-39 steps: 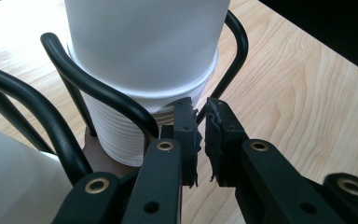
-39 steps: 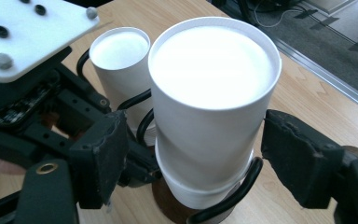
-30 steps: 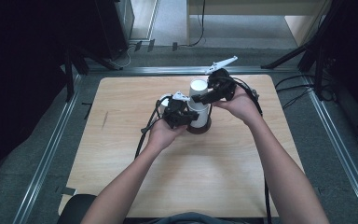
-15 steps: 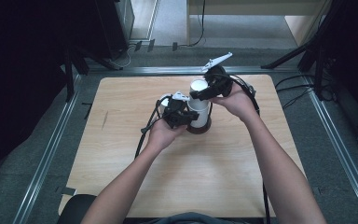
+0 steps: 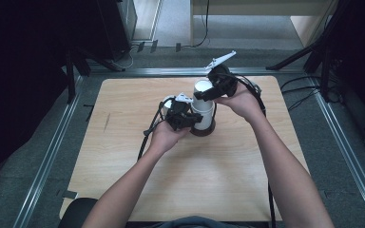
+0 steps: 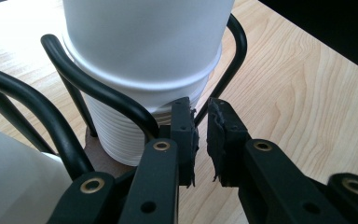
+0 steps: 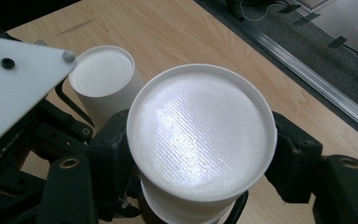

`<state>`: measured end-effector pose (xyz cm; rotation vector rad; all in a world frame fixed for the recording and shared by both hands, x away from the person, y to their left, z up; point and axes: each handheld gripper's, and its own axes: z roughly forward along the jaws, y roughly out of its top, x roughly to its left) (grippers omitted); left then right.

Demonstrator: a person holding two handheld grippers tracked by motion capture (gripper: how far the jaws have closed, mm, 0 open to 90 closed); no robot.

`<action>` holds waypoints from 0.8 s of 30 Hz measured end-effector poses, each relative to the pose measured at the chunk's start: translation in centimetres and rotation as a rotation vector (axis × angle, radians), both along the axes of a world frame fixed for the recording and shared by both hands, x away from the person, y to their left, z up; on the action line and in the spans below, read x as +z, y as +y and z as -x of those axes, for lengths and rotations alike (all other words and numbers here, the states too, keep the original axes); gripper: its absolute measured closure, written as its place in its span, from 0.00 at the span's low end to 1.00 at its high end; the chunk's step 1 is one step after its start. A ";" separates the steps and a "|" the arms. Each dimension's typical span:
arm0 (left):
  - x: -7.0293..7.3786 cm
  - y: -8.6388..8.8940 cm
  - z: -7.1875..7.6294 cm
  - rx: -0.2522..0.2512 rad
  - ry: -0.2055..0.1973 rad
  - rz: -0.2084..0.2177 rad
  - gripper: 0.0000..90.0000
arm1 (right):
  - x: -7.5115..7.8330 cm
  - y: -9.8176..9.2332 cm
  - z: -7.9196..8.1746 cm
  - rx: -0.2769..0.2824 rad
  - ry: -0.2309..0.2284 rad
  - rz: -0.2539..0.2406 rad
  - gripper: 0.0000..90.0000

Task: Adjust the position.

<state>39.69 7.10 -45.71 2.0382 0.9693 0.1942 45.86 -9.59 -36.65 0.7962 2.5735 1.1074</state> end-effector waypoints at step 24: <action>0.0 0.0 0.0 -0.013 0.000 -0.001 0.86 | 5.2 -1.6 1.6 0.011 -0.042 -0.047 0.37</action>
